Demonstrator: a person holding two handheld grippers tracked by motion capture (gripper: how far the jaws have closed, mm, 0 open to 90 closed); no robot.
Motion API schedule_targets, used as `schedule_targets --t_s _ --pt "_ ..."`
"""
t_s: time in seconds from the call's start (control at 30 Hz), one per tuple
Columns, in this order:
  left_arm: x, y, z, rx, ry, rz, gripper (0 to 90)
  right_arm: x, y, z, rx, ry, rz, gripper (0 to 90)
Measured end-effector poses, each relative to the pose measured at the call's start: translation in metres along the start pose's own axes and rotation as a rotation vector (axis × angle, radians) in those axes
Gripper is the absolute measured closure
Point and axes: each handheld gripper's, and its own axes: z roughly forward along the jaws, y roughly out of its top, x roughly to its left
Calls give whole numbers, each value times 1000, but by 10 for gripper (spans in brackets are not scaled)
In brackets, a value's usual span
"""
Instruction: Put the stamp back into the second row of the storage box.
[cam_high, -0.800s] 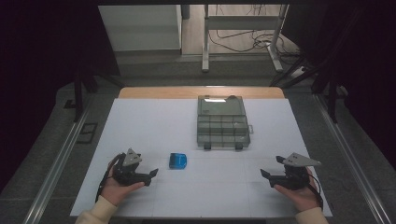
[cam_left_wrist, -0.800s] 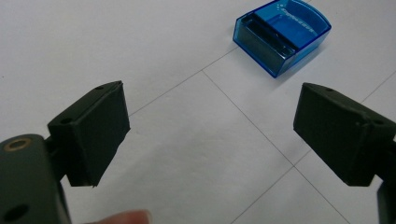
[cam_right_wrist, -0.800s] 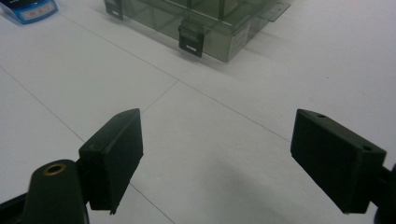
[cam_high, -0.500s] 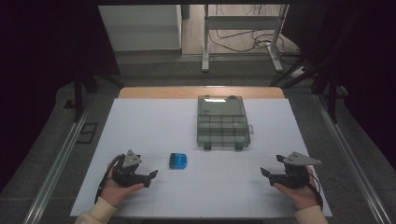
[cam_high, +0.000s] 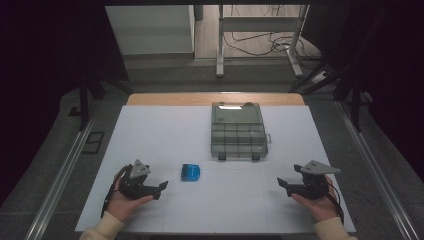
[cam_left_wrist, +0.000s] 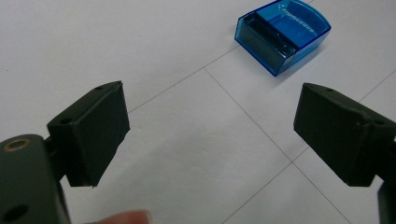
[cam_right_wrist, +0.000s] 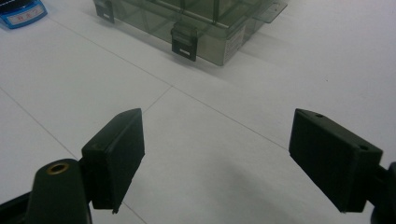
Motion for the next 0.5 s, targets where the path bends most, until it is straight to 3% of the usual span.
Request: schedule_targets --t_s 0.23,0.5 --pt "-5 1 -10 -23 -51 56 101 5 1 -3 -3 -9 -16 184" --pt "-7 10 -13 -12 -76 95 105 4 1 0 10 -10 -16 184"
